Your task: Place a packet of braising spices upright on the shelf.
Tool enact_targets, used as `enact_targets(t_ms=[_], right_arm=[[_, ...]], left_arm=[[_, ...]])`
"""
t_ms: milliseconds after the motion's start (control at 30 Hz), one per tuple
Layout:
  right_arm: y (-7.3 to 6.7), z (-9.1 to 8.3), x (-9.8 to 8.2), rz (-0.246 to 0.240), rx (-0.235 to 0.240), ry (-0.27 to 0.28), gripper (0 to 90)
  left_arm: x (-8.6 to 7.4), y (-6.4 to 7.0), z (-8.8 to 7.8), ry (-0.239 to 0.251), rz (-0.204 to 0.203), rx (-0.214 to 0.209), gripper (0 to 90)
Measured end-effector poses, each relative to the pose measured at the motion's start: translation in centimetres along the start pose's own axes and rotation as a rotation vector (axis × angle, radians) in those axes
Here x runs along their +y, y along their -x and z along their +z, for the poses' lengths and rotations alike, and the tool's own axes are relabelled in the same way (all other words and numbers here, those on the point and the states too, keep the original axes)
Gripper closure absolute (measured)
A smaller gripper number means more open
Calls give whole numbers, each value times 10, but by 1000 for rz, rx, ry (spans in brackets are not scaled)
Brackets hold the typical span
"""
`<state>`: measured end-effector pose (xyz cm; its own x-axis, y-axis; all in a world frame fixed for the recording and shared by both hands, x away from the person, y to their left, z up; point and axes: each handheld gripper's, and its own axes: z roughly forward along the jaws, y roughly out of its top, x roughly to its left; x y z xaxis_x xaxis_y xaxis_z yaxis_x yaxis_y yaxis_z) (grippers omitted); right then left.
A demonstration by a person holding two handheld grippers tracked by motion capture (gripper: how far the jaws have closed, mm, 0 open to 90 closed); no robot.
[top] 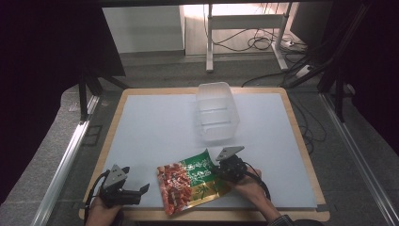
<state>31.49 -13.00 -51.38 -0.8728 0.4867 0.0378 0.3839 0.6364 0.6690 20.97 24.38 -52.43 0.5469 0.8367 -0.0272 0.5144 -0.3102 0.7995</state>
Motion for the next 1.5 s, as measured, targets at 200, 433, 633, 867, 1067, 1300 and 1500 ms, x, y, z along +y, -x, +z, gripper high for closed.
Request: enact_targets(t_ms=[200, 433, 633, 867, 1067, 1300, 1500], right_arm=[[-3, -3, 3, -16, -7, 15, 882], [-6, -12, 9, -31, -16, 62, 883], [-8, -19, 16, -26, -12, 88, 884], [-5, -25, 27, -4, 26, 113, 884], [-5, -32, 44, -5, 65, 122, 885], [-9, -43, 60, 11, 117, 165, 886], [-16, -52, 73, -16, 124, 175, 887]], left_arm=[[0, 0, 0, 0, 0, 1, 26], [0, 0, 0, 0, -2, 2, 26], [0, 0, 0, 2, -6, 1, 26], [0, 0, 0, 2, -5, 2, 26], [0, -1, 0, 7, -8, 2, 25], [0, -1, -1, 7, -10, 3, 22], [0, 0, -1, 9, -4, 7, 20]])
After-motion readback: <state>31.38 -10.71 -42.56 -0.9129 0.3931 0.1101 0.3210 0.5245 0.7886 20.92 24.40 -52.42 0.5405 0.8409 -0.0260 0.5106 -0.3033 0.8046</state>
